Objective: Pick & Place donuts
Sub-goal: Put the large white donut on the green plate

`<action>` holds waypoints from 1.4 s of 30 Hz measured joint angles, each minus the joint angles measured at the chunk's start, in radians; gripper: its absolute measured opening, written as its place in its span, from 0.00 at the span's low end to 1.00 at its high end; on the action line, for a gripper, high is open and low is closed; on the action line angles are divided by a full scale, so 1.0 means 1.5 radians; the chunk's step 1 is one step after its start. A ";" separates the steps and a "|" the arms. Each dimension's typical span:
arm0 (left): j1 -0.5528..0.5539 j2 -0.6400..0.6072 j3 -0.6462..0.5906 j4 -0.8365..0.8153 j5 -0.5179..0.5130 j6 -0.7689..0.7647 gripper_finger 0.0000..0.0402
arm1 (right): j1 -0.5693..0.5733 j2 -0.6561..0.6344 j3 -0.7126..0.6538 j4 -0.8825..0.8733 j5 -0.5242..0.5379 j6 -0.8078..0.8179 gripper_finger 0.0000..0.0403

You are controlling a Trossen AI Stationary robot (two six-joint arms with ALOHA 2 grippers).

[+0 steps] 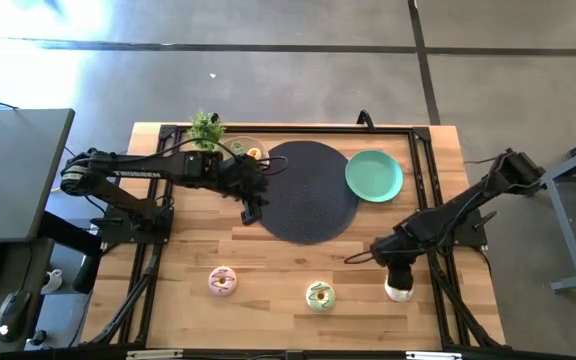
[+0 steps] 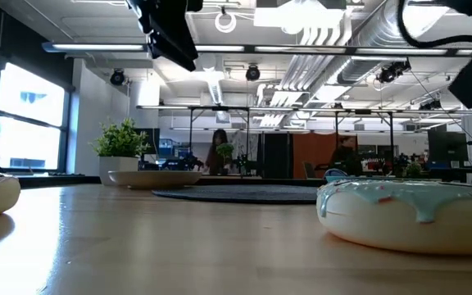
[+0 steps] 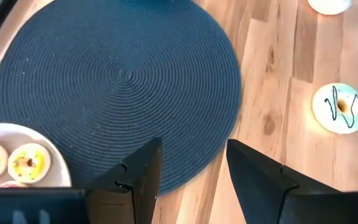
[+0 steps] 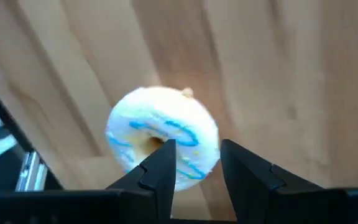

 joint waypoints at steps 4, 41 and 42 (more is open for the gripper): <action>0.001 0.001 -0.003 0.002 -0.001 -0.011 0.45 | 0.014 0.001 -0.038 0.065 -0.010 0.026 0.31; 0.001 0.001 -0.002 0.016 -0.020 0.008 0.45 | 0.109 0.001 -0.063 0.132 -0.018 0.075 0.31; 0.001 0.001 -0.002 0.016 -0.021 0.008 0.45 | 0.113 0.001 -0.067 0.136 -0.014 0.079 0.31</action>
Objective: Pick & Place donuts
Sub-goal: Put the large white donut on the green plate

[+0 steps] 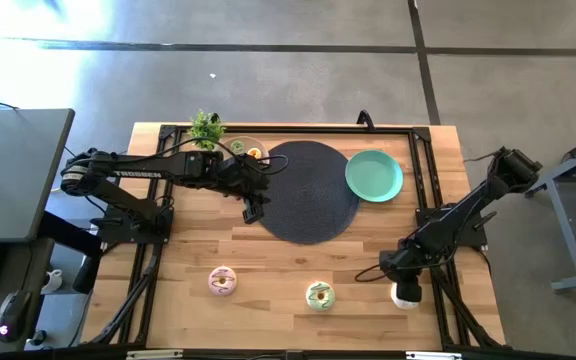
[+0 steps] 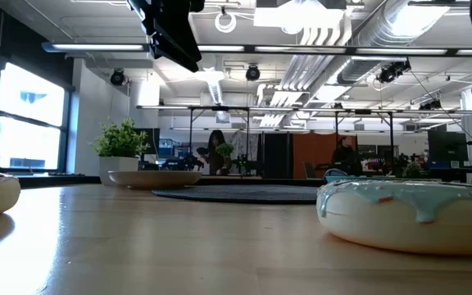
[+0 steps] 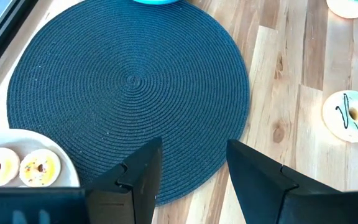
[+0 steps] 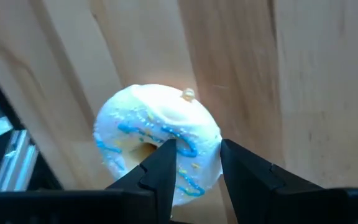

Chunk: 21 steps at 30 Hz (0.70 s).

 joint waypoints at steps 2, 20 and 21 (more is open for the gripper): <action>0.000 0.000 0.000 0.000 -0.002 0.000 0.45 | 0.007 0.000 -0.011 0.009 0.014 0.018 0.31; 0.000 0.000 0.000 0.021 -0.042 -0.005 0.45 | -0.069 -0.001 0.046 0.091 0.216 -0.008 0.05; 0.000 0.000 0.000 0.023 -0.042 -0.005 0.45 | -0.084 -0.001 0.057 0.067 0.235 -0.030 0.03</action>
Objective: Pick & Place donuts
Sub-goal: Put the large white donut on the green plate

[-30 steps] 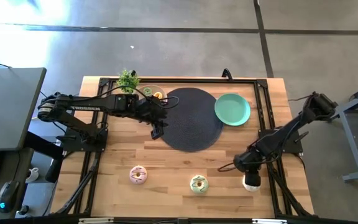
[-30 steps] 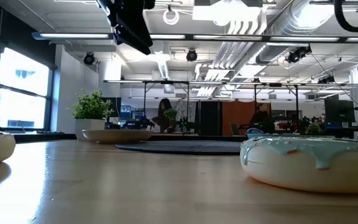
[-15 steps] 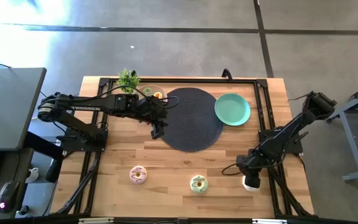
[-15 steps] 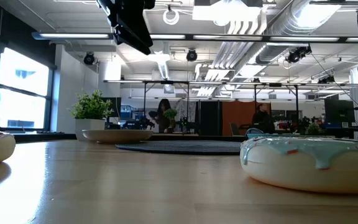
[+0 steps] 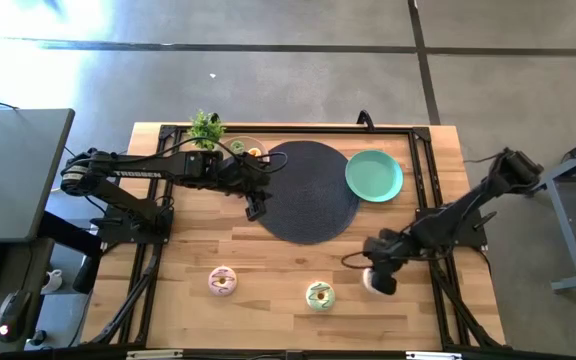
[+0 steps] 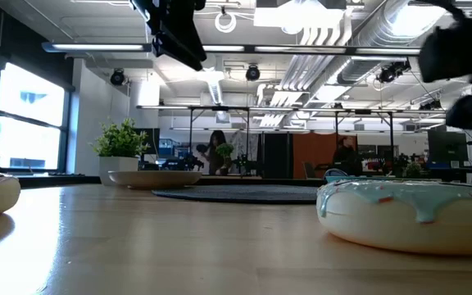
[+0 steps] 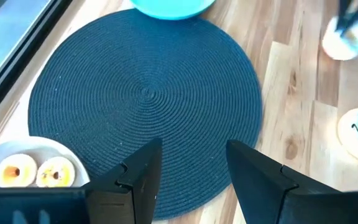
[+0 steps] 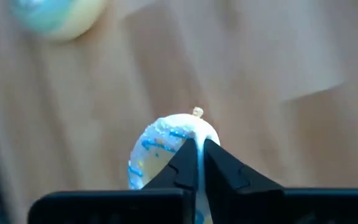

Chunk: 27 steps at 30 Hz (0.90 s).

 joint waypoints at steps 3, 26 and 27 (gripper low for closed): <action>0.000 0.000 0.000 0.009 0.005 -0.002 0.45 | -0.050 0.000 0.030 -0.085 0.084 -0.054 0.02; 0.000 0.000 0.001 0.011 0.044 -0.022 0.45 | -0.503 -0.097 0.052 -0.062 0.353 -0.399 0.01; 0.000 0.000 0.001 0.011 0.044 -0.020 0.45 | -0.526 -0.101 0.052 -0.054 0.354 -0.404 0.01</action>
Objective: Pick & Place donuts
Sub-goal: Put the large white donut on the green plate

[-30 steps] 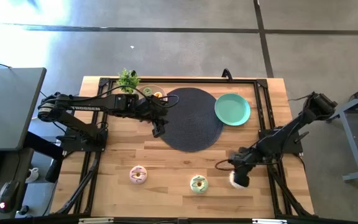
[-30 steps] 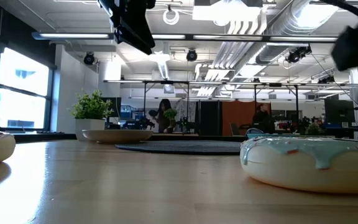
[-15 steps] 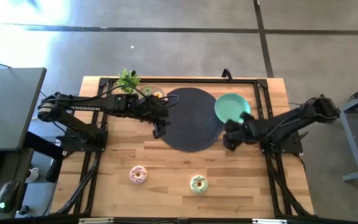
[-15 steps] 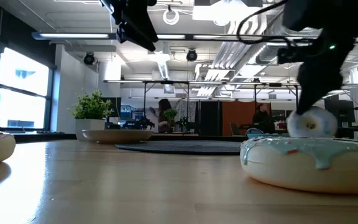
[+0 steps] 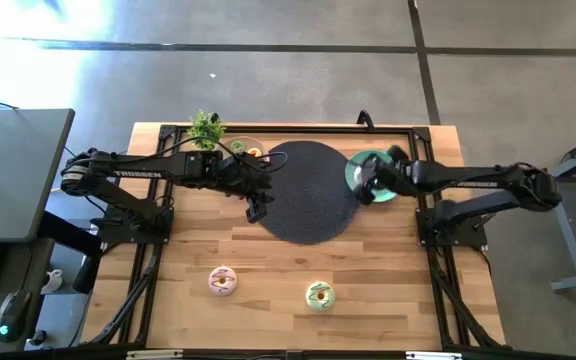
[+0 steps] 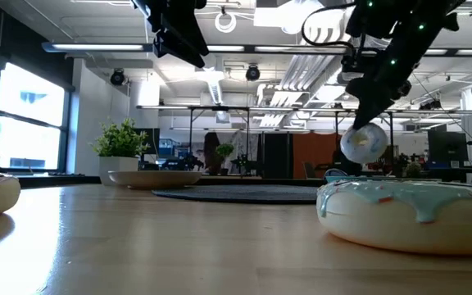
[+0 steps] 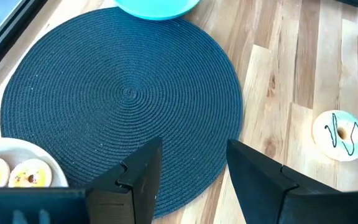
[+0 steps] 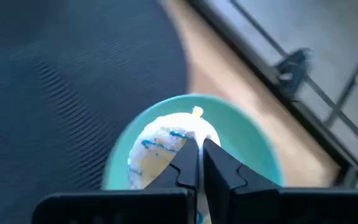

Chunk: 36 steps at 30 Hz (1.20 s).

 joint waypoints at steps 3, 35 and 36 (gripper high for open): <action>0.000 0.000 0.000 0.000 -0.001 0.001 0.45 | -0.074 -0.001 -0.027 0.105 -0.035 0.010 0.01; -0.005 0.000 0.000 0.001 0.001 -0.017 0.45 | -0.213 0.023 -0.195 0.359 -0.181 0.025 0.29; -0.005 0.000 0.000 0.001 0.002 -0.017 0.45 | -0.213 0.023 -0.193 0.356 -0.181 0.018 0.31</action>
